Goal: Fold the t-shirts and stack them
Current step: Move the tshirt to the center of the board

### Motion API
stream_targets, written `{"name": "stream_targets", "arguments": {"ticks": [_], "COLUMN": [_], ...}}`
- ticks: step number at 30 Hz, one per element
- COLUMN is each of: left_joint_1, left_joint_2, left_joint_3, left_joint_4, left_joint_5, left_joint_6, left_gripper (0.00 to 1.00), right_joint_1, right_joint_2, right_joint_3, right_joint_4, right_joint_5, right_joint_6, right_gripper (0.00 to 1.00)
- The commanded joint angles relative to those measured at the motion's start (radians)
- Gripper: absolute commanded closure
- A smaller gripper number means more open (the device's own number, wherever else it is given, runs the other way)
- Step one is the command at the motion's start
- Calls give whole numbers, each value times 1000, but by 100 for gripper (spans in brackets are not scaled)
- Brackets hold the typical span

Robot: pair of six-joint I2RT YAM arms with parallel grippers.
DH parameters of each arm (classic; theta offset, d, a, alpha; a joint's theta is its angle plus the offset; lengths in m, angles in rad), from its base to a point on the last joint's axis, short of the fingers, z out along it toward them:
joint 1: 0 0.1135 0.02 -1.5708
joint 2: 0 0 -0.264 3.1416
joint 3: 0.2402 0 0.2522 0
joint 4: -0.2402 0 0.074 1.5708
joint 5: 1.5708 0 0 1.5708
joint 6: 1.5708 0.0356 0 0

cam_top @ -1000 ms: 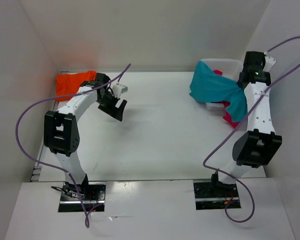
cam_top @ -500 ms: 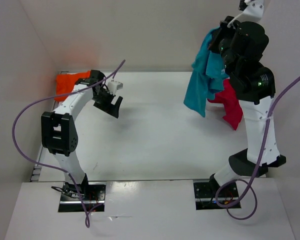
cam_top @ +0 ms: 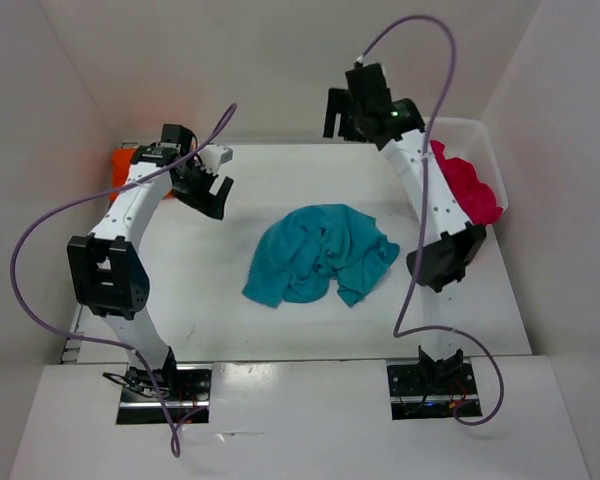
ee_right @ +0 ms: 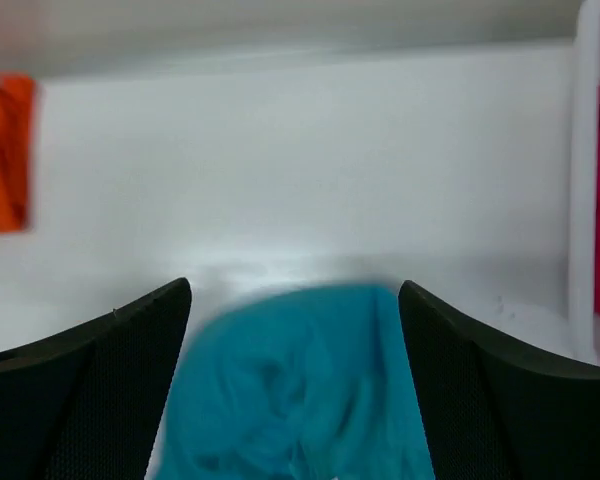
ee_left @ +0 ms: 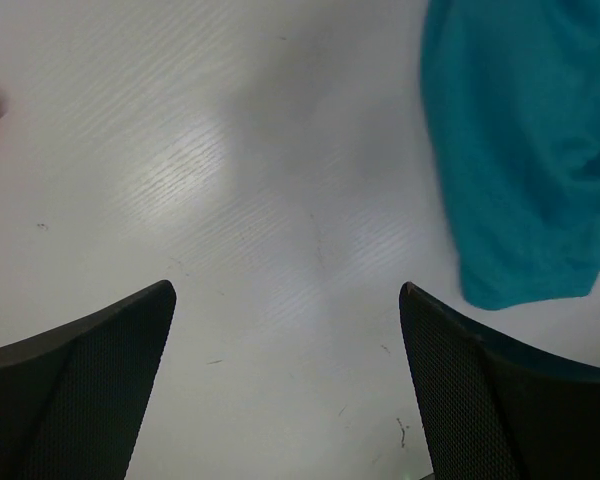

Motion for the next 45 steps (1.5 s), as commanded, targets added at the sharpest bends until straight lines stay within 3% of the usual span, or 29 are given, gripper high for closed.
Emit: {"name": "stream_targets", "arguments": {"ticks": [1, 4, 8, 13, 16, 20, 32, 34, 36, 39, 40, 43, 45], "left_joint_1": [-63, -158, -303, -320, -341, -387, -406, -406, -406, -406, -406, -406, -406], "left_joint_2": [-65, -155, -203, -175, -149, -129, -50, -27, -14, -14, -14, -36, -46], "left_joint_3": [4, -106, -338, -541, -564, -544, -524, -524, -536, -547, -547, -536, -527], "left_joint_4": [-36, -55, -52, 71, 117, 160, 215, 215, 224, 224, 215, 206, 206], "left_joint_5": [-29, -43, -176, -276, -218, -140, -52, -66, -78, -78, -78, -78, -78], "left_joint_6": [69, 167, 281, 247, 203, 125, 71, 71, 71, 71, 71, 60, 60], "left_gripper": [1, 1, 1, 1, 1, 1, 3, 12, 31, 47, 64, 96, 97], "right_joint_1": [15, 15, -40, -31, -22, -2, 58, 58, 58, 58, 72, 84, 84], "right_joint_2": [-14, -118, -387, -512, -521, -483, -420, -420, -407, -368, -357, -305, -259], "right_joint_3": [-13, -230, -743, -1137, -1254, -1325, -1334, -1334, -1343, -1331, -1317, -1286, -1276], "right_joint_4": [-161, -94, 139, 290, 349, 441, 460, 460, 471, 480, 480, 457, 457], "right_joint_5": [23, 43, -90, -209, -265, -322, -305, -305, -305, -325, -325, -296, -270], "right_joint_6": [48, 48, 66, 124, 175, 224, 233, 233, 233, 233, 233, 224, 224], "right_gripper": [11, 12, 19, 28, 39, 39, 39, 39, 39, 34, 34, 34, 38]}}
